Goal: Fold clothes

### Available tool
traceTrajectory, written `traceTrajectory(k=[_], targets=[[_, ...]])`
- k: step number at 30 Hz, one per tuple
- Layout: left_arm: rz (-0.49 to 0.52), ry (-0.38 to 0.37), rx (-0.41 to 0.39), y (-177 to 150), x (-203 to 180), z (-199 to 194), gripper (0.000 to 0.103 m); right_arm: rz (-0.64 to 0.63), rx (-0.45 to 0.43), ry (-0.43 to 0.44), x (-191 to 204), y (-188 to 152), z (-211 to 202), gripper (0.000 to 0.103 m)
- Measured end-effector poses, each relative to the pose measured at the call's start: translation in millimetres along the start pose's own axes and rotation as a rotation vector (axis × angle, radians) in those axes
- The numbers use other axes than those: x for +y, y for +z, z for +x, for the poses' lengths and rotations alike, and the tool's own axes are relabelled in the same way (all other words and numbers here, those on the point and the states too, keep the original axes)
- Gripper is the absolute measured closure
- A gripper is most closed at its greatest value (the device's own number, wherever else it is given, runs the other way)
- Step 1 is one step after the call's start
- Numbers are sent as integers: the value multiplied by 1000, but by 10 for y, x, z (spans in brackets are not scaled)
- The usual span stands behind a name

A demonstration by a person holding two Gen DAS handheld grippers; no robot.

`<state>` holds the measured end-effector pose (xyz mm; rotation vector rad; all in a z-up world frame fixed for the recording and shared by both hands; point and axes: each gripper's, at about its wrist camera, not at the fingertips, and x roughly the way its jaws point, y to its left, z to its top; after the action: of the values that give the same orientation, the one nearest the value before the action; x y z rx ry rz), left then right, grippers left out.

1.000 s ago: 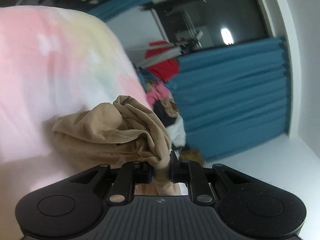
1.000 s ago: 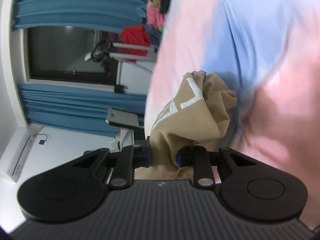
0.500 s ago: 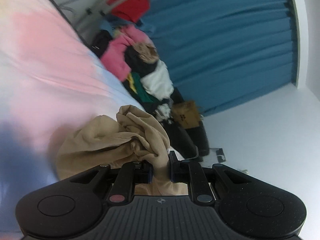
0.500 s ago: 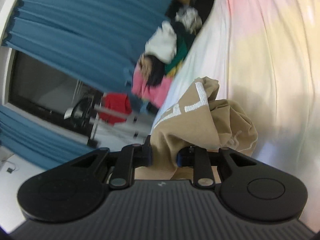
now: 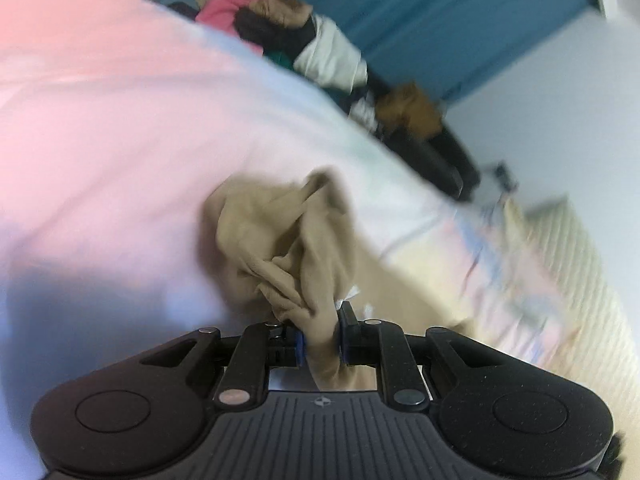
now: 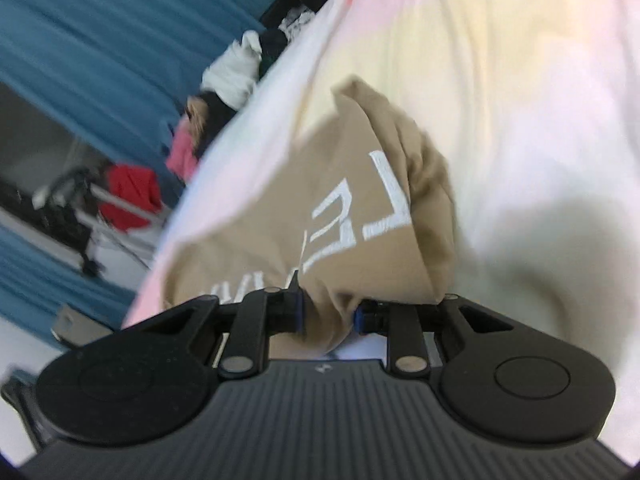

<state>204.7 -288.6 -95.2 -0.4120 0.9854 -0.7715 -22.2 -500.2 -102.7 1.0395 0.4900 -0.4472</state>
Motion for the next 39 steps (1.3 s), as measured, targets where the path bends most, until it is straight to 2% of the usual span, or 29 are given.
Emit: traceTrajectory(k=[1,3,5,7,9,11,13,15,16,18,19,20,23,25,28,33,39], targets=[[9,8,8,-77,65,-25,82,-24,0,-7,-33,-115,-33,77],[35,37,9,-159,138,-40,73,-35,13,-27,-89,-244,-32,75],[86,58,-7,-187,112,-53,69,-45,13,-34,-91,-250,-26,73],[128,86,3,-157,26,-64,57,-36,38,-71,-12,-186,-26,66],[158,97,15,-145,-91,-160,33,-39,69,-115,113,-106,-47,57],[203,111,4,-127,-256,-340,23,-71,64,-147,242,-89,-203,49],[266,135,-26,-92,-446,-542,15,-116,38,-168,351,-107,-423,48],[314,143,-58,-108,-626,-788,2,-162,11,-165,430,-121,-665,47],[336,148,-76,-107,-720,-906,0,-187,-4,-160,485,-121,-780,44],[379,162,-122,-131,-899,-1181,0,-245,-48,-138,641,-136,-1015,27],[403,170,-149,-160,-988,-1339,0,-285,-81,-123,744,-129,-1116,8],[428,177,-179,-194,-1080,-1479,0,-327,-103,-122,822,-158,-1237,0],[490,187,-256,-327,-1296,-1898,0,-452,-197,-115,1069,-299,-1667,0],[524,199,-288,-419,-1420,-2162,0,-504,-248,-72,1169,-388,-1897,0],[576,214,-337,-607,-1555,-2538,0,-555,-281,-40,1257,-515,-2174,0],[647,217,-400,-989,-1659,-3094,0,-612,-340,-8,1324,-800,-2464,0],[663,199,-436,-1363,-1563,-3399,0,-678,-420,-16,1293,-1197,-2659,0]])
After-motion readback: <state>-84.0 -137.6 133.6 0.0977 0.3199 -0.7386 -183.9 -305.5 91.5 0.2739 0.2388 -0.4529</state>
